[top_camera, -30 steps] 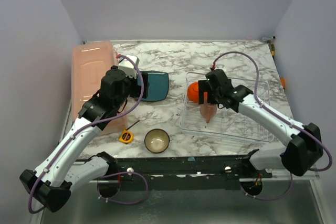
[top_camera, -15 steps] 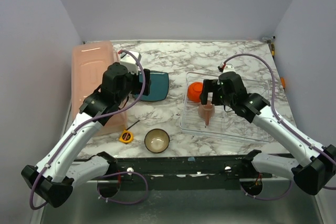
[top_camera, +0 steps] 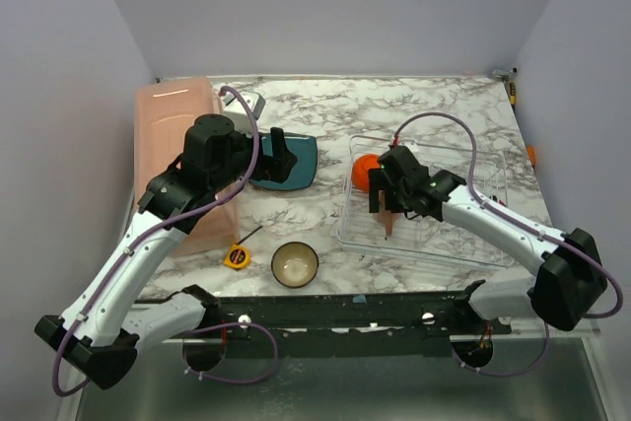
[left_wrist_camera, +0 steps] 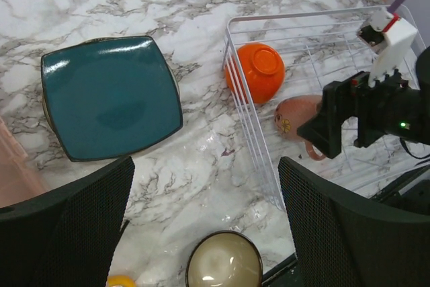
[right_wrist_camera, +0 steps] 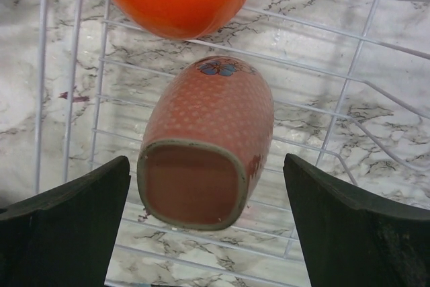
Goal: Load the mixed dishes into the dish rack
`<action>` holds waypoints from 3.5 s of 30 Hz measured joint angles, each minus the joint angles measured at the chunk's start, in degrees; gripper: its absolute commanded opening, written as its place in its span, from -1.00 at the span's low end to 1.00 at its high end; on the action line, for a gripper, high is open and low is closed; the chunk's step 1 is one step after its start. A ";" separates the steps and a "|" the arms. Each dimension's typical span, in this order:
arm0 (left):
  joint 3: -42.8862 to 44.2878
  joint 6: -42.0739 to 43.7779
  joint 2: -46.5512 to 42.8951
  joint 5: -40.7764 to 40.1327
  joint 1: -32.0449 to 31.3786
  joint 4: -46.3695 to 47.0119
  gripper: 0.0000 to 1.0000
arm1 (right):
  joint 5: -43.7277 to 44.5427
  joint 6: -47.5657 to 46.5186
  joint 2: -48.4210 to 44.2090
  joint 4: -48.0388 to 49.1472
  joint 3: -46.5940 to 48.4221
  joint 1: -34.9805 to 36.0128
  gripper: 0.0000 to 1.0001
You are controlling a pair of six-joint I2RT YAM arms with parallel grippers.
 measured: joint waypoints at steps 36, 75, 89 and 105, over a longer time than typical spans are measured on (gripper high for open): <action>-8.48 7.02 -1.44 -8.79 0.00 4.22 0.72 | 10.19 -4.09 7.43 1.01 5.03 -4.46 -0.99; -8.52 7.02 -1.40 -9.14 0.00 4.24 0.72 | 4.87 -4.83 12.70 5.22 6.45 -11.89 0.06; -8.52 7.02 -0.85 -9.14 0.00 4.22 0.72 | 3.41 -5.29 12.90 5.29 6.25 -11.89 0.85; -8.52 7.15 0.17 -9.16 0.00 4.22 0.72 | 1.92 -7.63 8.04 5.09 6.64 -11.89 1.00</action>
